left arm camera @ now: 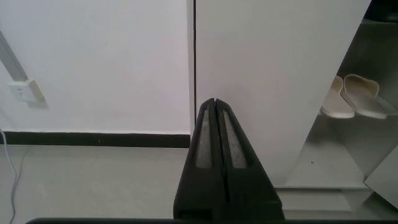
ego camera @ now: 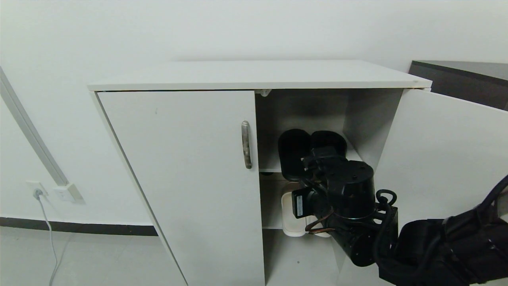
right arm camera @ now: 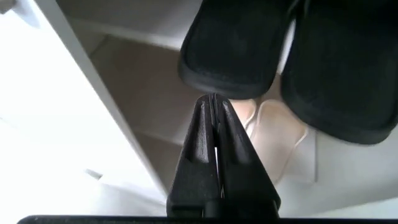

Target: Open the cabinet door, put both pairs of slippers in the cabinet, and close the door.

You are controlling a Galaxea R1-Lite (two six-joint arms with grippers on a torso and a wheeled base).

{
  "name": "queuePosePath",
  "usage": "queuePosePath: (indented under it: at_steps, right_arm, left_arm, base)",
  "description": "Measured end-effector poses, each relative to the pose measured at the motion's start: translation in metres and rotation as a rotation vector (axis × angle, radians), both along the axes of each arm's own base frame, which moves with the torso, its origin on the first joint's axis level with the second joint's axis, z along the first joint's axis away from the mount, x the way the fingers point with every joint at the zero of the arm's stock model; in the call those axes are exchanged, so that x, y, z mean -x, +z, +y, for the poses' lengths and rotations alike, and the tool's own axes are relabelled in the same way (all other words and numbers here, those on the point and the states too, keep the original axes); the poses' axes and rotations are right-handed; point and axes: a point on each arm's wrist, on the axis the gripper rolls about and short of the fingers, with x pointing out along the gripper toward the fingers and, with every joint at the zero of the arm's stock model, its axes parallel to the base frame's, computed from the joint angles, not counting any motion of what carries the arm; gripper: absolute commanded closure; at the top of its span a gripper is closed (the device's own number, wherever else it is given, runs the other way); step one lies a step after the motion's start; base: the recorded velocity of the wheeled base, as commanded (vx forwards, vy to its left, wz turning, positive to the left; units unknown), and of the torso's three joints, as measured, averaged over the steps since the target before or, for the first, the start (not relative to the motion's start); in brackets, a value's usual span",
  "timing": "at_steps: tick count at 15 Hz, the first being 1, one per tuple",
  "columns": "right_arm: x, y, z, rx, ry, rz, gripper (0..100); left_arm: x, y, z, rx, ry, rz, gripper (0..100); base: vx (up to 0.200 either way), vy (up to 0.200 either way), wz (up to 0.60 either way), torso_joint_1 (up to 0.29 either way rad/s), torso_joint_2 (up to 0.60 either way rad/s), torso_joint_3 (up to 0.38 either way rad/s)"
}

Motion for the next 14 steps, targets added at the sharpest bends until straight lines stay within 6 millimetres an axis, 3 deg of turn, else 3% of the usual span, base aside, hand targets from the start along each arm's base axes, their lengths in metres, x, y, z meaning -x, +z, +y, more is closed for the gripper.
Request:
queuePosePath:
  at_steps: [3,14]
  right_arm:
    - [0.001,-0.006,-0.002,0.006,0.002,-0.012,100]
    - [0.002,-0.013,-0.003,0.024,0.012,0.005,100]
  left_arm:
    - [0.0,0.0,0.0,0.0,-0.003,0.0,100]
    - [0.0,0.0,0.0,-0.001,-0.005,0.0,100]
  base:
    - [0.0,0.0,0.0,0.0,0.0,0.0]
    - [-0.2,0.0,0.0,0.003,0.0,0.003]
